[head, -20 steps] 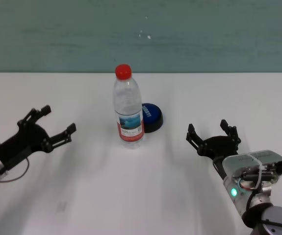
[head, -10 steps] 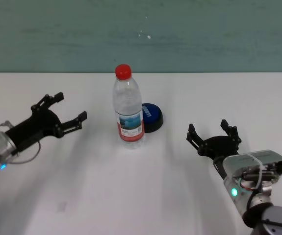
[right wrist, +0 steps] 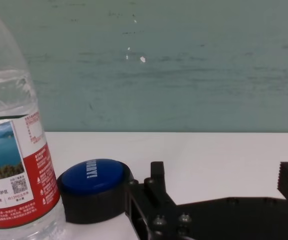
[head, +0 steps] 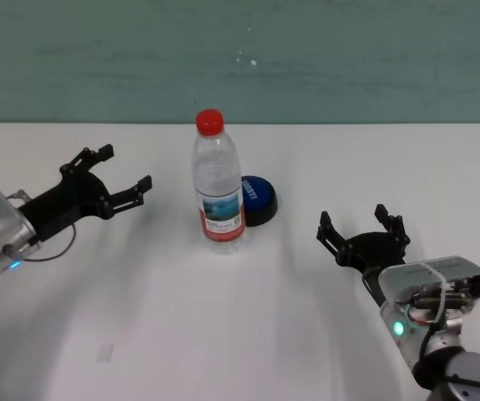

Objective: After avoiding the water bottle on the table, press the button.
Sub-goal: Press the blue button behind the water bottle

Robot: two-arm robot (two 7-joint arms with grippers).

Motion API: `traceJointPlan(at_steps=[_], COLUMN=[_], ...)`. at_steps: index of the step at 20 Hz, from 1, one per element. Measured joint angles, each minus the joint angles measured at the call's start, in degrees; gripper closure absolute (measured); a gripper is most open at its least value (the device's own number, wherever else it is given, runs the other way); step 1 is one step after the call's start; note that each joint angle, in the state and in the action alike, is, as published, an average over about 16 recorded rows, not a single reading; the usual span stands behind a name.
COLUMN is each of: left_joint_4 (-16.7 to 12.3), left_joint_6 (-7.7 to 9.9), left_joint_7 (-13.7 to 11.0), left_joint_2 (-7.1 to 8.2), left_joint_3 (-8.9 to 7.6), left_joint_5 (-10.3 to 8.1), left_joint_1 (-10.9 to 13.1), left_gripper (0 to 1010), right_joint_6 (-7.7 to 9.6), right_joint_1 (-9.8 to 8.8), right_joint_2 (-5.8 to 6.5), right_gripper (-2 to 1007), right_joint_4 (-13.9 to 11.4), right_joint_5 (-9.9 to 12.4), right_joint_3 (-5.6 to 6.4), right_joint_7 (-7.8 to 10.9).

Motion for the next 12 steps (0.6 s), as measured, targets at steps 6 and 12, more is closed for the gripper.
traceJointPlan(at_steps=[6, 12], left_joint_4=[6.1, 13.7], left_joint_6=[-1.89, -4.62], left_joint_7=[-1.3, -3.3], left_joint_2=[-1.81, -4.01], left_joint_3=[1.38, 2.75], left_joint_5=[-0.08, -0.02], left_joint_1=[-4.2, -9.2], left_gripper=[10, 10], right_joint_6=[0.00, 0.00], right_joint_1=[0.00, 0.00], right_joint_2=[0.00, 0.00], right_gripper=[1, 1], right_joint_4=[0.0, 0.0], right_joint_5=[0.0, 0.0], right_joint_3=[0.00, 0.00], right_joint_7=[0.00, 0.00])
